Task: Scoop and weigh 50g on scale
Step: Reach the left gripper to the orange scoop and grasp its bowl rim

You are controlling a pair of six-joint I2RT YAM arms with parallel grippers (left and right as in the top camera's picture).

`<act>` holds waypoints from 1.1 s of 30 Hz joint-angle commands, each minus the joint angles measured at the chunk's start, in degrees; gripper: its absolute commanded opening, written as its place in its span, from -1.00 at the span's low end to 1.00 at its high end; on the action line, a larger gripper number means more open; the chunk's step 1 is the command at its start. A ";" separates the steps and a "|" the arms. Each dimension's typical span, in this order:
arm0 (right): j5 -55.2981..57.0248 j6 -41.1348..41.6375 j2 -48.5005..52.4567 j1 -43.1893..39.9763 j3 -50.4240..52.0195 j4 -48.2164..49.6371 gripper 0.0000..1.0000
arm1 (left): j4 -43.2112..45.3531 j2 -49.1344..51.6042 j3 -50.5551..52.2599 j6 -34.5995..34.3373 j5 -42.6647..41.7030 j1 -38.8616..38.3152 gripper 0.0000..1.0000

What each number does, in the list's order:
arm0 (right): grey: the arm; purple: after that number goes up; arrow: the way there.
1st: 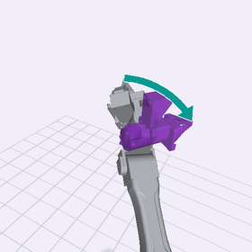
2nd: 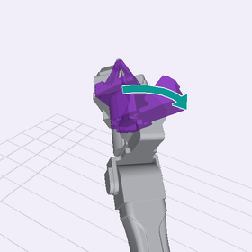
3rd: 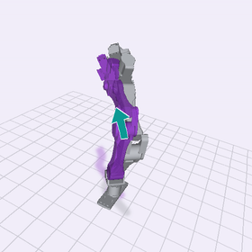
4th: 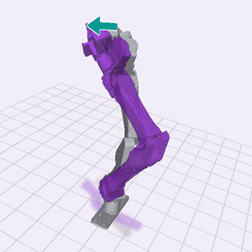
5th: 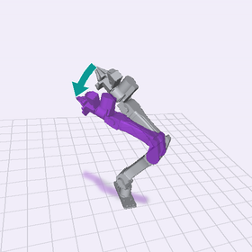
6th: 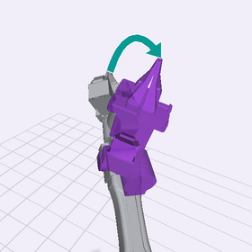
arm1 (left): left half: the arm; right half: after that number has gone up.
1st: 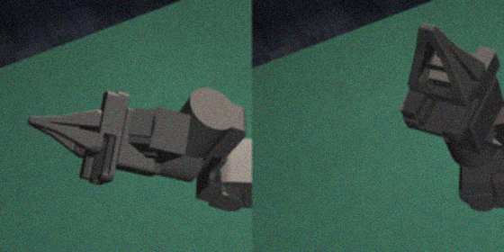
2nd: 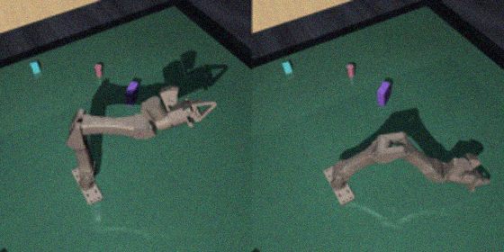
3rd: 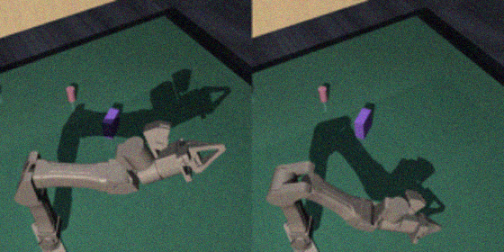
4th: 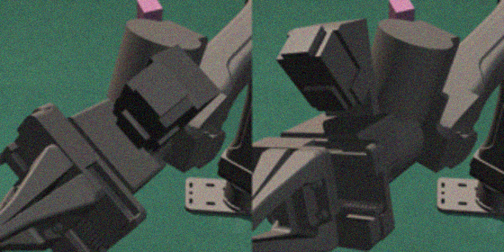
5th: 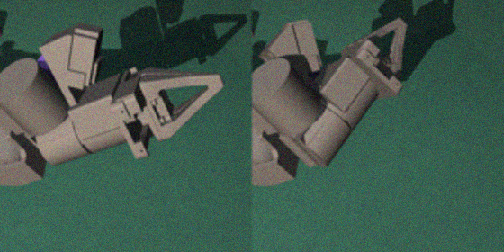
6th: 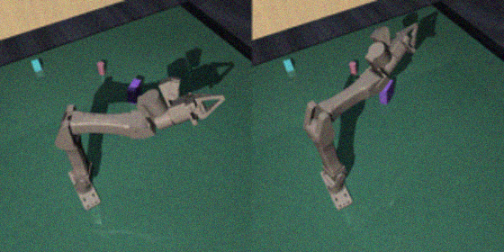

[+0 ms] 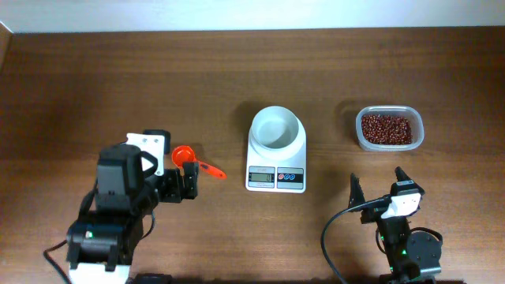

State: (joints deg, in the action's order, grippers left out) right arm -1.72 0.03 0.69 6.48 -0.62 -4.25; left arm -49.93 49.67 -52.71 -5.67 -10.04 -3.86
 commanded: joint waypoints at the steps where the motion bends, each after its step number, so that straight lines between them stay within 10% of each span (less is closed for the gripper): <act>1: -0.57 0.39 -0.42 0.35 0.31 -0.24 0.97 | -1.46 2.47 -1.79 -0.57 -8.74 -0.28 0.98; 14: -0.57 0.39 -0.42 0.35 0.31 -0.24 0.97 | -0.31 4.24 -1.77 -0.74 -22.97 -0.28 0.98; 21: -0.59 0.39 -0.42 0.35 0.31 -0.24 0.97 | -7.65 7.67 -1.77 -34.05 12.61 -0.28 0.86; 33: -0.59 0.39 -0.42 0.35 0.31 -0.24 0.97 | 3.30 35.58 -1.75 -49.00 18.84 -0.26 0.29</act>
State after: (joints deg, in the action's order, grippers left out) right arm -1.74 0.01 0.67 6.48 -0.62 -4.25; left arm -49.10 80.09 -53.91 -51.51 7.27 -4.12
